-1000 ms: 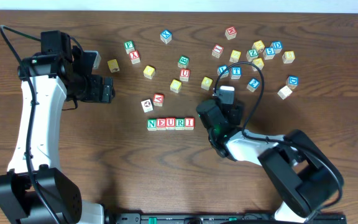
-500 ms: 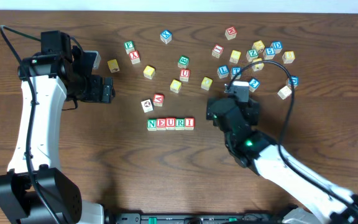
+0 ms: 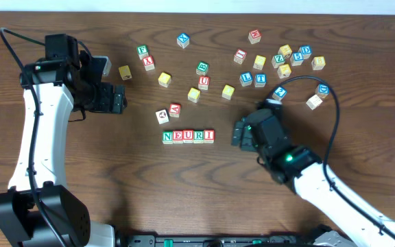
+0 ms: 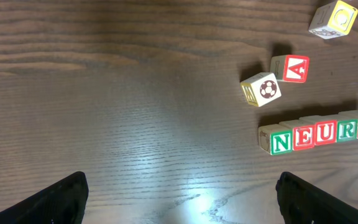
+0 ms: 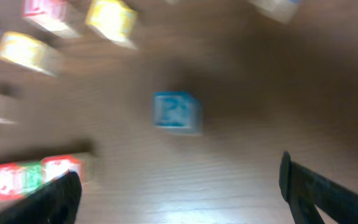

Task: Spell out NEURIPS

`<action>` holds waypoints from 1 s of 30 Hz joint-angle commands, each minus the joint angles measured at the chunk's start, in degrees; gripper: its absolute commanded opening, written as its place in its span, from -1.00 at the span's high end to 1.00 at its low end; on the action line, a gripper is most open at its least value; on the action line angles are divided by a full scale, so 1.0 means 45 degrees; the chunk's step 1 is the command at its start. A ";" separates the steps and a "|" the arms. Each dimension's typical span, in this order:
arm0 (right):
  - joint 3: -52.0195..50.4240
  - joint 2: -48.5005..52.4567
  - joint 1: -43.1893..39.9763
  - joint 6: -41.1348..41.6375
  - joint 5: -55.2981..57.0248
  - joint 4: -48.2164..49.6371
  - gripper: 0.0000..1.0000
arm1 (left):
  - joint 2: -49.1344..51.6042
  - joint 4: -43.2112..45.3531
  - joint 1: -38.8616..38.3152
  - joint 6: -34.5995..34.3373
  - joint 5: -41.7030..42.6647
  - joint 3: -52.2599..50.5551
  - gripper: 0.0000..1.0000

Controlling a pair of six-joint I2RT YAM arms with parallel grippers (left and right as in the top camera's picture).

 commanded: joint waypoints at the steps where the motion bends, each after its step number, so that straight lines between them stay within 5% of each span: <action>1: 0.1875 0.0675 -0.0763 0.1054 -0.0199 -0.1753 -0.96 | -0.0185 -0.0073 -0.0005 0.0160 0.0136 0.0257 -0.90; 13: 0.9403 0.6008 -0.1175 -0.0364 -0.1253 -0.8102 -0.96 | -0.0185 -0.0068 -0.0005 0.0160 0.0136 0.0257 -0.89; 30: 0.9840 0.9296 -0.1195 0.0627 -0.0903 -0.7548 -0.73 | -0.0185 -0.0068 -0.0005 0.0165 0.0136 0.0257 -0.89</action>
